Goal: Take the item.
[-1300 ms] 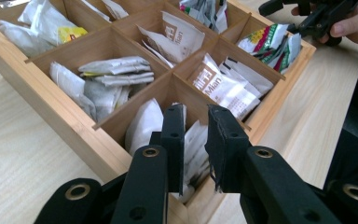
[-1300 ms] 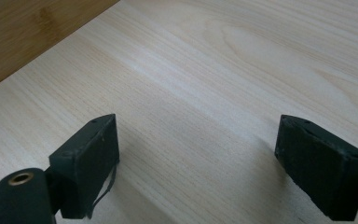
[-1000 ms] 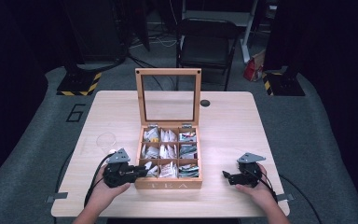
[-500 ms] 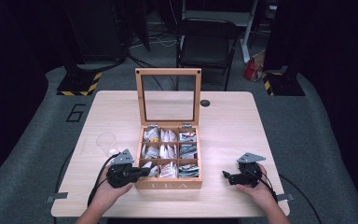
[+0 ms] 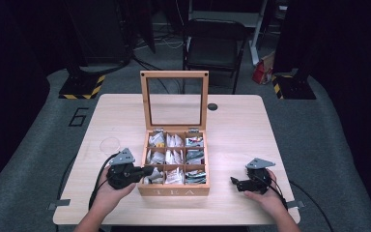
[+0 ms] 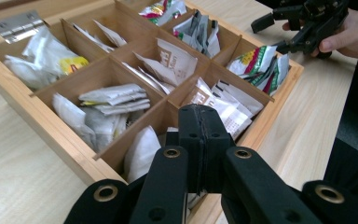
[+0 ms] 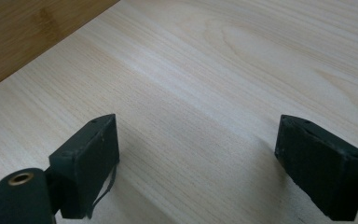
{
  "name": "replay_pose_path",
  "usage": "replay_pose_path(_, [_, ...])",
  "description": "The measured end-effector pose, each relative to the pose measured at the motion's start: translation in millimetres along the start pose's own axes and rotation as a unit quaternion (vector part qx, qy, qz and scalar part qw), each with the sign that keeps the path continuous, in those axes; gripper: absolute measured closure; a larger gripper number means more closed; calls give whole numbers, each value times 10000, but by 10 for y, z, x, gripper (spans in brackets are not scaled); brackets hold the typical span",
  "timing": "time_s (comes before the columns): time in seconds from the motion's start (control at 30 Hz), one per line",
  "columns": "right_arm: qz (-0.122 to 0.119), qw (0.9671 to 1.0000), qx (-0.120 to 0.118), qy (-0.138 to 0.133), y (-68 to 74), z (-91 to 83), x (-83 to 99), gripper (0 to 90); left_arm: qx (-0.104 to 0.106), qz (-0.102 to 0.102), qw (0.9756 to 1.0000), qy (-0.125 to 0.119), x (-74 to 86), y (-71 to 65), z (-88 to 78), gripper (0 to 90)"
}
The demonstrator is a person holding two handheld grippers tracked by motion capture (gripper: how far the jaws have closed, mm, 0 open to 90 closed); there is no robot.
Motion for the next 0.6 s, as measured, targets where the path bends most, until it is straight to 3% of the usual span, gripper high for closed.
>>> replay_pose_path(0.6, [-1, 10000, 0, 0, 0, 0, 0, 128, -184, 210, 9995, -163, -325, 36, -274, 895])
Point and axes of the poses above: each handheld gripper's, and its own axes: z roughly forward along the jaws, x roughly out of its underside, y roughly to its left, the point moved 4 cm from there along z, roughly forward along the jaws, and after that the axes turned 8 degrees about z, right-handed, at the moved point
